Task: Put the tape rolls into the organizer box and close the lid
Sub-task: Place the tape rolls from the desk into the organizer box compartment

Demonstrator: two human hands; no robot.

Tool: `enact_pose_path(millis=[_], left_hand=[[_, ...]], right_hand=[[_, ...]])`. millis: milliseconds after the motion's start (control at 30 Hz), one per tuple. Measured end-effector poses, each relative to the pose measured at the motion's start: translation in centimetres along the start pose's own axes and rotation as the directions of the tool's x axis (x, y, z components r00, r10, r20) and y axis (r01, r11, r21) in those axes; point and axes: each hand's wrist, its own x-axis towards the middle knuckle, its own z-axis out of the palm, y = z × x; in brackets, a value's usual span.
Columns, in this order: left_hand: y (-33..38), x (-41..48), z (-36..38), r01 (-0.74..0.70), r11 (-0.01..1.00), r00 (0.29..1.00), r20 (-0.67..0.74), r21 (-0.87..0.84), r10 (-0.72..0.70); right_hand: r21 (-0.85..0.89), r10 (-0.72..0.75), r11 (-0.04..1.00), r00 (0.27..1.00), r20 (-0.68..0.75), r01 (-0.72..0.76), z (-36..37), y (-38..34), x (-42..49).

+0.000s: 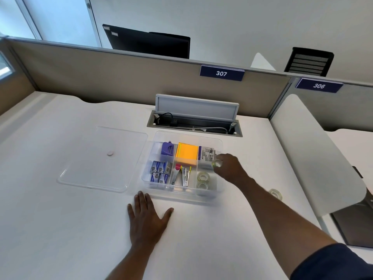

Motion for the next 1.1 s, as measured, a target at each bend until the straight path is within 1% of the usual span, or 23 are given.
enact_pose_path(millis=[67,133,300,367,433,500,533,600,667,767,833,900,933,967,1000,1100], left_hand=[[-0.1,0.0,0.0,0.003,1.000,1.000,0.005,-0.004,-0.003],[-0.1,0.1,0.0,0.007,1.000,1.000,0.007,-0.012,-0.007],[-0.1,0.1,0.2,0.007,1.000,1.000,0.012,-0.007,-0.007],[-0.1,0.2,0.3,0.009,1.000,1.000,0.006,-0.005,-0.009],[-0.1,0.1,0.2,0.006,1.000,1.000,0.008,0.001,-0.006],[-0.1,0.1,0.3,0.004,1.000,1.000,0.008,0.004,-0.004],[-0.1,0.1,0.3,0.004,1.000,1.000,0.008,0.004,-0.004],[-0.1,0.1,0.3,0.002,1.000,1.000,-0.002,0.000,-0.002],[-0.1,0.1,0.3,0.002,1.000,1.000,-0.002,0.007,-0.002],[-0.1,0.1,0.3,0.001,1.000,1.000,-0.005,0.017,-0.001],[0.0,0.1,0.3,-0.002,1.000,1.000,-0.003,0.020,0.002],[-0.1,0.1,0.3,0.001,1.000,1.000,0.003,0.023,-0.001],[-0.1,0.2,0.3,0.003,1.000,1.000,0.006,0.024,-0.003],[-0.1,0.2,0.2,0.004,1.000,1.000,0.008,0.024,-0.004],[0.0,0.1,0.2,0.004,1.000,1.000,0.010,0.024,-0.005],[0.0,0.0,0.3,0.000,1.000,1.000,0.008,0.024,0.000]], right_hand=[[-0.002,-0.044,0.999,0.997,0.066,0.045,0.8,-0.9,-0.5],[-0.033,-0.040,0.999,0.995,0.092,0.043,1.8,-1.1,-1.0],[-0.114,-0.010,0.993,0.996,0.090,0.020,3.0,-1.1,-1.5],[-0.101,-0.005,0.995,1.000,0.023,0.007,3.1,-1.0,-1.5],[-0.080,-0.010,0.997,0.993,-0.119,0.001,3.1,-0.6,-1.6],[-0.073,0.010,0.997,0.962,-0.272,-0.031,3.2,0.2,-1.5],[-0.062,0.038,0.996,0.942,-0.332,-0.062,3.0,0.7,-1.6],[-0.028,0.147,0.985,0.914,-0.379,-0.170,2.4,2.0,-2.0],[-0.051,0.292,0.943,0.890,-0.350,-0.329,1.8,3.7,-2.7],[-0.155,0.486,0.828,0.827,-0.282,-0.539,1.3,7.3,-4.0],[-0.203,0.631,0.719,0.746,-0.211,-0.665,1.0,9.9,-4.9],[-0.184,0.747,0.625,0.649,-0.143,-0.759,0.9,11.7,-5.6],[-0.162,0.777,0.598,0.618,-0.122,-0.785,1.0,12.3,-6.0],[-0.149,0.788,0.589,0.606,-0.112,-0.794,1.1,12.7,-6.3],[-0.138,0.781,0.600,0.614,-0.112,-0.788,1.2,12.9,-6.7],[-0.131,0.682,0.702,0.714,-0.155,-0.700,1.5,13.5,-7.3]])
